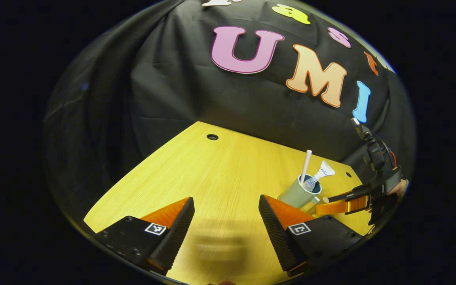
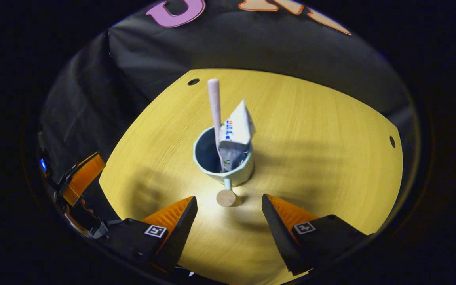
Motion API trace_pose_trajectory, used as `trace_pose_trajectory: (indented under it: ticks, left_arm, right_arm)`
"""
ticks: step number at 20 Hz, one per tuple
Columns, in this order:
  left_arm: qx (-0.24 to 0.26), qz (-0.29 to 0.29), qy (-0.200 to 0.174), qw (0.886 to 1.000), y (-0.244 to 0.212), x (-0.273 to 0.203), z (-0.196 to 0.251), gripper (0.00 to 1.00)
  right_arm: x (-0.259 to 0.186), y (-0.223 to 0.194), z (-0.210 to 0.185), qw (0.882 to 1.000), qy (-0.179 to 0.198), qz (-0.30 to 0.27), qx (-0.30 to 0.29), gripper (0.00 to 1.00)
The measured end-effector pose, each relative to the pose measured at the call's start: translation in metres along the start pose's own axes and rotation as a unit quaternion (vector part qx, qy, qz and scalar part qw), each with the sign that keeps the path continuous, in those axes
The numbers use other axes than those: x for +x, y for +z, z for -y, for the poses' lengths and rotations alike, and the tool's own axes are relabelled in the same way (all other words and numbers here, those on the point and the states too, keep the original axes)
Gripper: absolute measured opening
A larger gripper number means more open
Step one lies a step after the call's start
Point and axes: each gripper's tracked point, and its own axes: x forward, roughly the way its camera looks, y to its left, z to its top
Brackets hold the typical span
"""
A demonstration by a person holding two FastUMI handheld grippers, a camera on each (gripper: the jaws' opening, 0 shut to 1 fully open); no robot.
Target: Put the toothbrush and toothpaste on the desktop into the cup, then pick up the cup and place it on the coaster on the desktop.
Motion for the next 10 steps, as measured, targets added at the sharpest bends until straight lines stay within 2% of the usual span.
trace_pose_trajectory:
  ticks: [2, 4, 5, 6, 10]
  left_arm:
    - [0.001, -0.007, -0.013, 1.000, -0.001, 0.000, 0.012, 0.95]
    - [0.005, -0.020, -0.026, 0.999, -0.010, 0.000, 0.026, 0.95]
    - [0.009, -0.026, -0.030, 0.999, -0.013, 0.001, 0.031, 0.95]
    - [0.012, -0.030, -0.034, 0.999, -0.015, 0.002, 0.035, 0.95]
    - [0.013, -0.039, -0.051, 0.998, -0.018, 0.001, 0.055, 0.95]
  right_arm:
    - [-0.021, -0.003, 0.008, 0.999, 0.001, 0.035, 0.015, 0.96]
    - [-0.043, -0.004, 0.016, 0.997, 0.002, 0.076, 0.032, 1.00]
    - [-0.052, -0.004, 0.020, 0.994, 0.000, 0.100, 0.043, 0.96]
    - [-0.061, -0.003, 0.025, 0.991, -0.001, 0.121, 0.056, 1.00]
    - [-0.091, -0.001, 0.049, 0.977, -0.022, 0.189, 0.098, 0.99]
